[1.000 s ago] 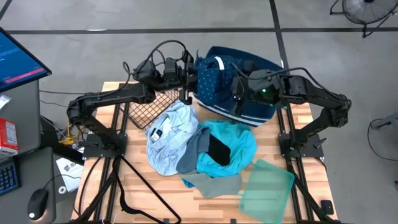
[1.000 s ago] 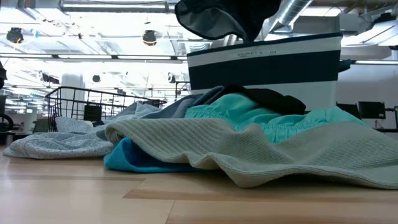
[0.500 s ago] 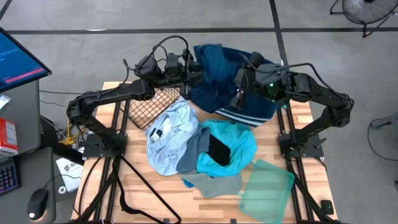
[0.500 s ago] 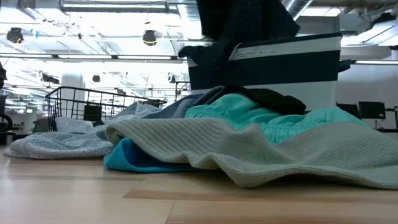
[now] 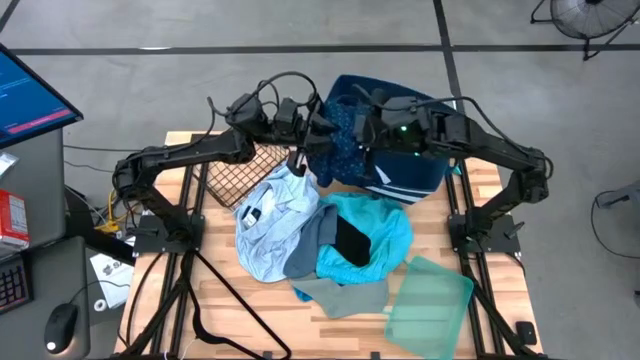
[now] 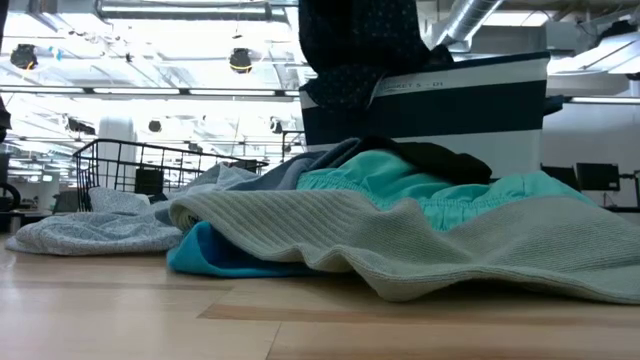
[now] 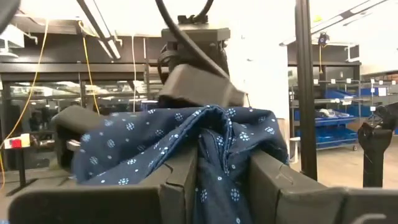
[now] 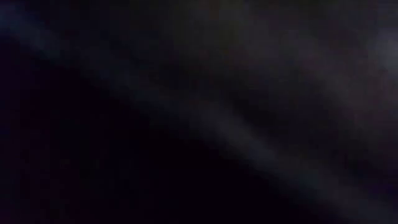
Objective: Pick & Place Cloths
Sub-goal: Put the dark blue polo shirt into the blue laundry organizer
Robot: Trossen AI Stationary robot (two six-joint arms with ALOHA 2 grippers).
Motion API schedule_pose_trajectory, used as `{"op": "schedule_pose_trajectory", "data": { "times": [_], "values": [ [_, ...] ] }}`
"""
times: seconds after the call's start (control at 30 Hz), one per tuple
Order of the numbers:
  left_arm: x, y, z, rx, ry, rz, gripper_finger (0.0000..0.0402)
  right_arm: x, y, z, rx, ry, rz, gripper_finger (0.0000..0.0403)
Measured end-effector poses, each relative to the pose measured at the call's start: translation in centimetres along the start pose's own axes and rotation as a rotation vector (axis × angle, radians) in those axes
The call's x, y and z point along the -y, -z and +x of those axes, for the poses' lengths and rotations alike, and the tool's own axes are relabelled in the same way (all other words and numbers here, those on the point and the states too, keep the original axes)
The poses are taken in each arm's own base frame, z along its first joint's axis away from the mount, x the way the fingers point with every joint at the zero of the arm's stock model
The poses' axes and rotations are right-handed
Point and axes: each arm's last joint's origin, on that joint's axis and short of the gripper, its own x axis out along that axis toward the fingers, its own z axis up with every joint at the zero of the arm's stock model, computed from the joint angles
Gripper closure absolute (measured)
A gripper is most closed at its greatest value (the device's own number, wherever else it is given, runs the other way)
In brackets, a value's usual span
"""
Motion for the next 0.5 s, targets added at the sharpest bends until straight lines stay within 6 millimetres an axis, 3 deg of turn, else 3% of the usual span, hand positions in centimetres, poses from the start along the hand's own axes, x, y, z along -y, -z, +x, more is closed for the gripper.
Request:
{"op": "schedule_pose_trajectory", "data": {
  "times": [0.17, 0.2, 0.37, 0.5],
  "values": [
    [-0.1, 0.0, 0.0, 0.001, -0.001, 0.005, 0.0316, -0.6, -0.2, 0.0, 0.033, -0.078, -0.002, 0.0357],
    [-0.1, 0.0, 0.0, 0.002, -0.003, 0.015, 0.0316, -0.6, -0.3, -0.1, 0.039, -0.086, 0.002, 0.0376],
    [-0.4, -0.8, -0.6, 0.018, -0.033, 0.054, 0.0316, 0.4, -0.8, -1.7, 0.099, -0.061, 0.066, 0.0394],
    [-0.9, -1.7, -1.3, 0.029, -0.061, 0.072, 0.0316, 2.6, -0.8, -4.2, 0.14, 0.023, 0.14, 0.0394]
  ]
}}
